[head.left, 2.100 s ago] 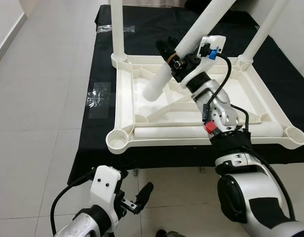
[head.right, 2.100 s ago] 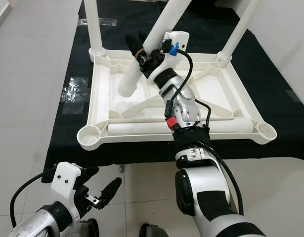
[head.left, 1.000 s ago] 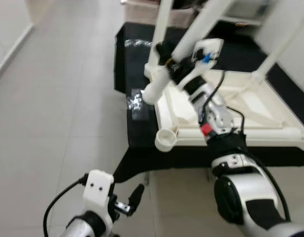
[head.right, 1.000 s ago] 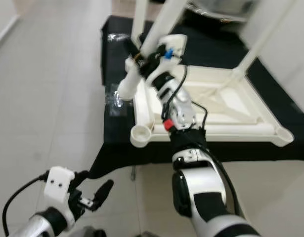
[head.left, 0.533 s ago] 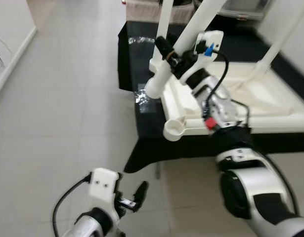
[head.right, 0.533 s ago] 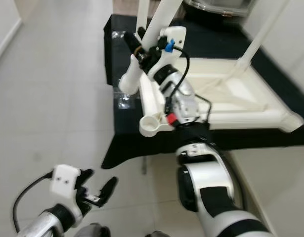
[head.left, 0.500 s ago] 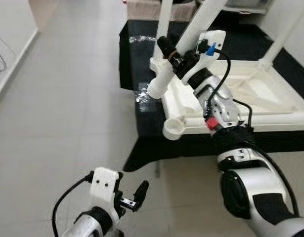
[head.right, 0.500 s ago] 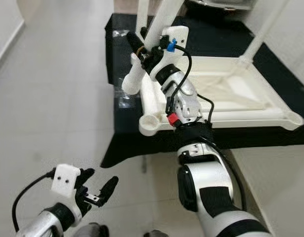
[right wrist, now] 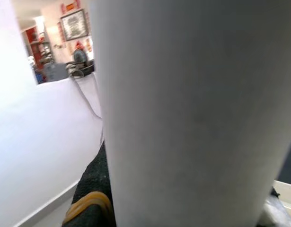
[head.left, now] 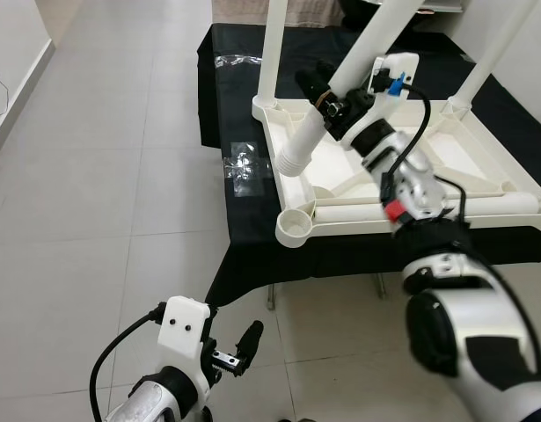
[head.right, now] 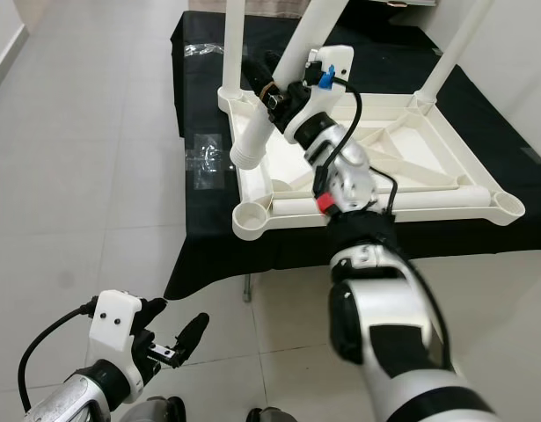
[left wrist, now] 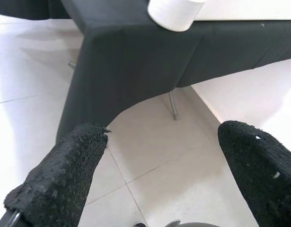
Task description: Building children table
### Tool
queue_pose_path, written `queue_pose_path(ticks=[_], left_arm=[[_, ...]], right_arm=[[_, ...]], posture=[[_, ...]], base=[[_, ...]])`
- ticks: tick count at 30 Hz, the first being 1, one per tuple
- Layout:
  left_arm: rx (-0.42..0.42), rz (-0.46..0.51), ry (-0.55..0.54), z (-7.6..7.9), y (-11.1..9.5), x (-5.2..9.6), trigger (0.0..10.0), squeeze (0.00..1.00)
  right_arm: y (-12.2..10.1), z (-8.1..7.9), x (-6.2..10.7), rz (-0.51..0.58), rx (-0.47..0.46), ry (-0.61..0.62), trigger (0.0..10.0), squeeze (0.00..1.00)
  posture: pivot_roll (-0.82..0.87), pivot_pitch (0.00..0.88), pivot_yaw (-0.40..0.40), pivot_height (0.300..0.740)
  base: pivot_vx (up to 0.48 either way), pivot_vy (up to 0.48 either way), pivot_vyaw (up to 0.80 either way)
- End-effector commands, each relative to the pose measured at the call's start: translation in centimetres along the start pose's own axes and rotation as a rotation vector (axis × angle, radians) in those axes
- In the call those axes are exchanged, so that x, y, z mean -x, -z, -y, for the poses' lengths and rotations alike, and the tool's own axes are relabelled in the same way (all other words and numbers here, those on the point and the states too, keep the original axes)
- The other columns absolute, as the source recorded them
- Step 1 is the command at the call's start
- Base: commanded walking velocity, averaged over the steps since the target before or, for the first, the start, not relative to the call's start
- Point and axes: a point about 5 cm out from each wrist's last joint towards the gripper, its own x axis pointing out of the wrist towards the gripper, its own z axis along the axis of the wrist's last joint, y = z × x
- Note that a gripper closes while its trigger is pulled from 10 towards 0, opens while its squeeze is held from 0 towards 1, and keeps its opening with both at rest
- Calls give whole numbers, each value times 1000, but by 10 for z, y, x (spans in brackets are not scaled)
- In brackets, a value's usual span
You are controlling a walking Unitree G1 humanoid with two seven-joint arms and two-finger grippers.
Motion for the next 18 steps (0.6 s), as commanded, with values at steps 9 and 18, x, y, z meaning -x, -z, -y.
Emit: queue_pose_path(ticks=[9,18], left_arm=[[-1,-32,0,1,3,9,10000,0],[-7,-49,4,4,3,17,10000,0]], right_arm=[[-5,-8,12,-155,-71,-467,10000,0],[11,-23,11,-210,-75,-654,10000,0]], posture=[[156,209,-133,740],[184,206,-136,740]], base=[[0,0,0],[0,0,0]])
